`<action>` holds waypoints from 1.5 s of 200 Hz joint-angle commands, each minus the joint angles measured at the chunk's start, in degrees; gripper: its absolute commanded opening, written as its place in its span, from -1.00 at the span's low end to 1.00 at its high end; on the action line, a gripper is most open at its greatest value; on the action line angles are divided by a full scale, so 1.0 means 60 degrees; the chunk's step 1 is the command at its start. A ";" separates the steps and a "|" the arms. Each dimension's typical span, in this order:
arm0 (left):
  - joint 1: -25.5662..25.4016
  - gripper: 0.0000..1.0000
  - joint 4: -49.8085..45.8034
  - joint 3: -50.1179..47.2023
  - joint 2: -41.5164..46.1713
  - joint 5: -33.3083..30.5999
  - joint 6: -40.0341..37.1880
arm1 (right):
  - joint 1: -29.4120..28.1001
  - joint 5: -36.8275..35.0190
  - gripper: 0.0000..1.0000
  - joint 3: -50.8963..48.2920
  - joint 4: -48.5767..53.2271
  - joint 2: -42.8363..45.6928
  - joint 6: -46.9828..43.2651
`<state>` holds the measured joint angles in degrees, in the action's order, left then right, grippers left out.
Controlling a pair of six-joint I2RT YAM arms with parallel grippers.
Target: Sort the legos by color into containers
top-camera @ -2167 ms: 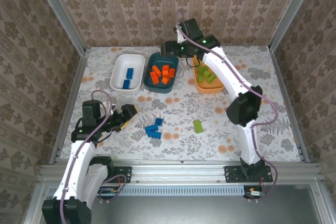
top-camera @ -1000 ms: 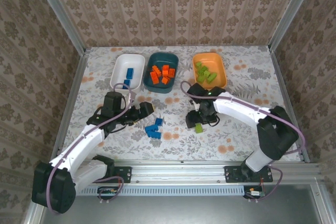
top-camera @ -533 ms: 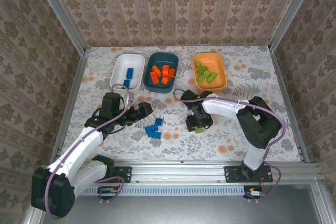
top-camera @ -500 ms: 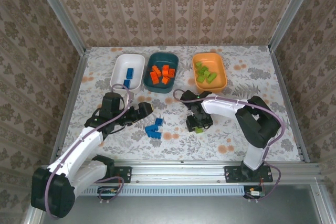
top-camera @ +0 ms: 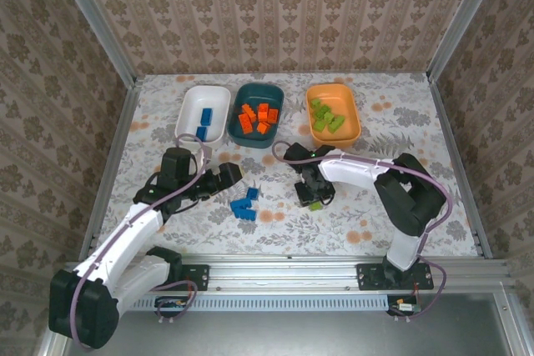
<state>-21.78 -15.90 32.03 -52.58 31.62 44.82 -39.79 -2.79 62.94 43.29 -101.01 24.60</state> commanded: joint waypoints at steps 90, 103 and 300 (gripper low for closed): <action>0.0136 1.00 -0.1385 0.0144 0.1292 -0.0419 -0.0102 | 0.2514 0.1055 -0.25 0.3832 0.0890 0.1667 -0.0873; 0.0209 1.00 -0.1364 0.0078 0.1317 -0.0379 -0.0106 | 0.2976 0.1065 -0.25 0.4433 0.0844 0.1388 -0.0957; 0.1082 1.00 -0.1239 -0.0740 0.1766 0.0287 0.0040 | 0.5467 0.0664 -0.26 1.2421 0.2611 -0.6613 -0.0952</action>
<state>-15.97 -24.56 29.36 -42.35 32.18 44.82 -6.85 1.87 135.33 55.31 -138.56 18.35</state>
